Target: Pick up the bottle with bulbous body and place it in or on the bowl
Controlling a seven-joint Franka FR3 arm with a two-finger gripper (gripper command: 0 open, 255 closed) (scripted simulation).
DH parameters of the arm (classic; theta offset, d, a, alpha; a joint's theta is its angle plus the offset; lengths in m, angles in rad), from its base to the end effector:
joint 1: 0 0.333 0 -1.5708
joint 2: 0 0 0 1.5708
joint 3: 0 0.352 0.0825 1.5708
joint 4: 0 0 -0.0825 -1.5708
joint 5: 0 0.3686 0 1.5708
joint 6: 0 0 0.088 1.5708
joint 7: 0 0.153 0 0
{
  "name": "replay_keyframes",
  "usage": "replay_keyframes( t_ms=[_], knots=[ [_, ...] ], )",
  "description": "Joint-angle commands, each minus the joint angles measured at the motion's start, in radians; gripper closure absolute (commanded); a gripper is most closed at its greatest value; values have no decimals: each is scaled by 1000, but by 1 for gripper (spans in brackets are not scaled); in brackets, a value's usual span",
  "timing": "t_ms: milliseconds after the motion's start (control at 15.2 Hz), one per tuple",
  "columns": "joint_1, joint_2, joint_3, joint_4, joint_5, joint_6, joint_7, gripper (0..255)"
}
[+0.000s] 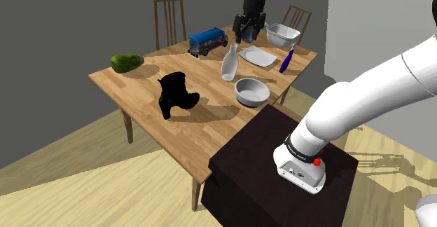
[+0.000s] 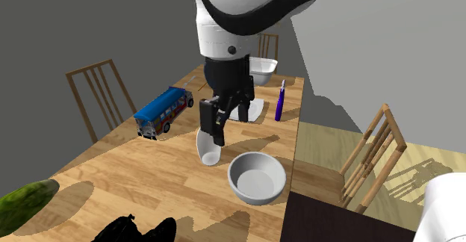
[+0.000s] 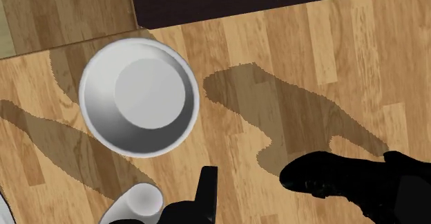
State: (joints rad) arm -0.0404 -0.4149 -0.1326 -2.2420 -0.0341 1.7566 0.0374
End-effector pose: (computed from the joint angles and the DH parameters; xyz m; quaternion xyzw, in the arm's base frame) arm 0.3813 -0.0767 0.5142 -0.9948 0.0947 0.0361 0.0123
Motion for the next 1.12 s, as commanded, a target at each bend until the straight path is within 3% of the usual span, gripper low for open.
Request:
replay_keyframes(
  t_ms=[0, 528, 1056],
  knots=[
    [-10, 54, -22, 22, -5, 33, -23, 0],
    [-45, 326, -100, 175, 17, 150, -117, 0],
    [-101, 619, -145, 409, 88, 201, -213, 0]
  ],
)
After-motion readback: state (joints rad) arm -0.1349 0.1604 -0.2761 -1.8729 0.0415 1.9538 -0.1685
